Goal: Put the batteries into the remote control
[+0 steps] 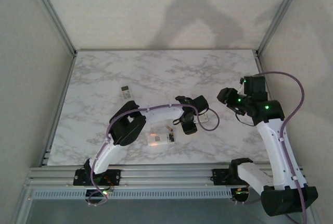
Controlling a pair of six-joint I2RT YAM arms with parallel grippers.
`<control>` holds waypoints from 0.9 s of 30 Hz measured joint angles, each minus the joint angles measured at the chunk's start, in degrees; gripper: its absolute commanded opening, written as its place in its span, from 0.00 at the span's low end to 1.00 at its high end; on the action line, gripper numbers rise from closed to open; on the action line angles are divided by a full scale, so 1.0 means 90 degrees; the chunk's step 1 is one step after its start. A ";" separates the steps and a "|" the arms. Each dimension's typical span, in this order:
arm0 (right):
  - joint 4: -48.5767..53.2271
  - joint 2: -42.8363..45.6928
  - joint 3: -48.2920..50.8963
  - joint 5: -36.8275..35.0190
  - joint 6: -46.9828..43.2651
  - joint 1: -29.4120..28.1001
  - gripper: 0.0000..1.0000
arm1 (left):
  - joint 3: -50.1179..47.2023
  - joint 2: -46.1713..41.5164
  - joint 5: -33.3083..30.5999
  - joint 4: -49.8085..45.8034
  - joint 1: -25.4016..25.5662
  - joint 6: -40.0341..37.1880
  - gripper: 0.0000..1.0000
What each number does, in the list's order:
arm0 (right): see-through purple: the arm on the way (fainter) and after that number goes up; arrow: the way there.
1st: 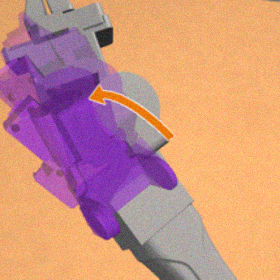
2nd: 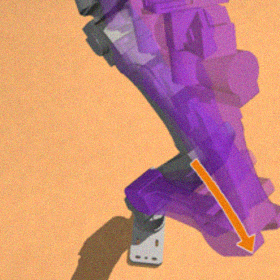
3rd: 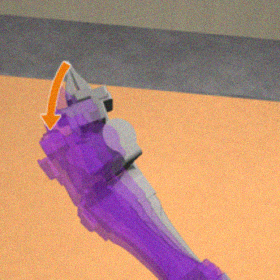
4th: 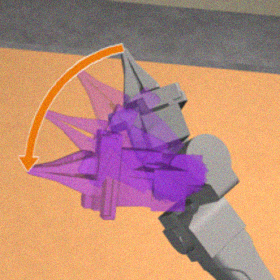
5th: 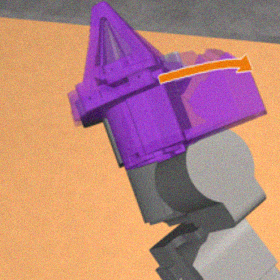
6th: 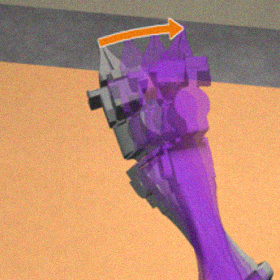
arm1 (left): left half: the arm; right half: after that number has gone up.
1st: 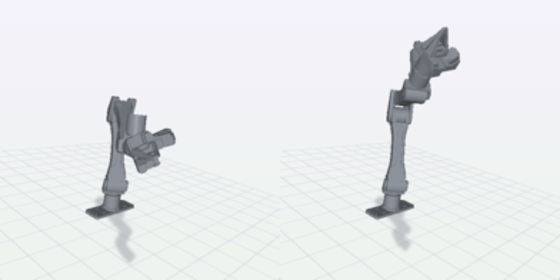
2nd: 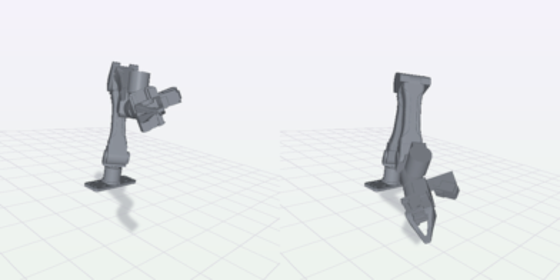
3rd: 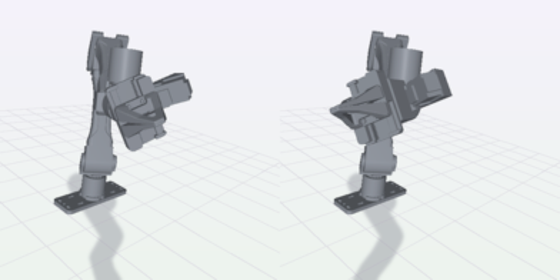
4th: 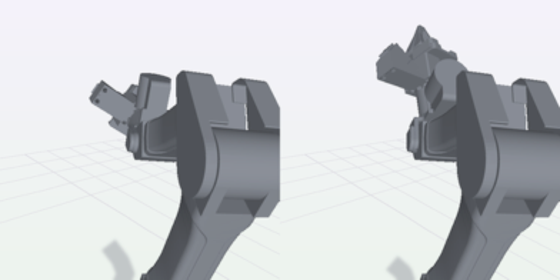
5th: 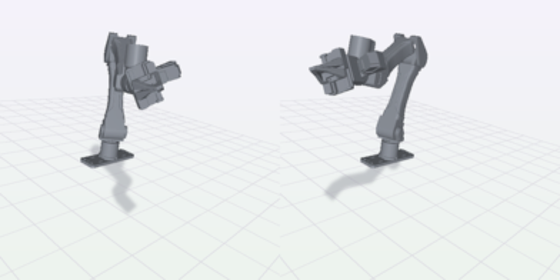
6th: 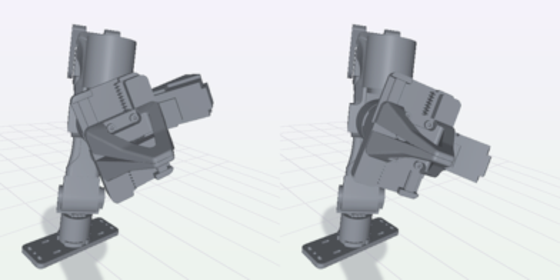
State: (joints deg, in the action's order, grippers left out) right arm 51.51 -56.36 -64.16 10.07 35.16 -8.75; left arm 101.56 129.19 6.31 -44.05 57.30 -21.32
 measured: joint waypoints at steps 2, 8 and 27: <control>0.0024 0.0000 0.0010 0.0000 -0.0002 0.0000 0.55 | 0.0027 0.0007 -0.0039 -0.0012 0.0000 -0.0068 0.67; 0.0036 -0.0007 0.0010 -0.0002 -0.0146 0.0000 0.56 | 0.0051 0.0007 -0.0044 0.0007 -0.0032 -0.0175 0.74; -0.2069 -0.0080 0.1583 0.1409 -0.5841 -0.0549 0.99 | -0.4410 -0.6115 0.0367 0.3796 -0.0682 0.2465 1.00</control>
State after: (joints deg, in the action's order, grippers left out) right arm 32.88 -57.08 -49.91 22.74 -17.41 -13.69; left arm 61.87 74.15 9.61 -9.89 51.16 0.86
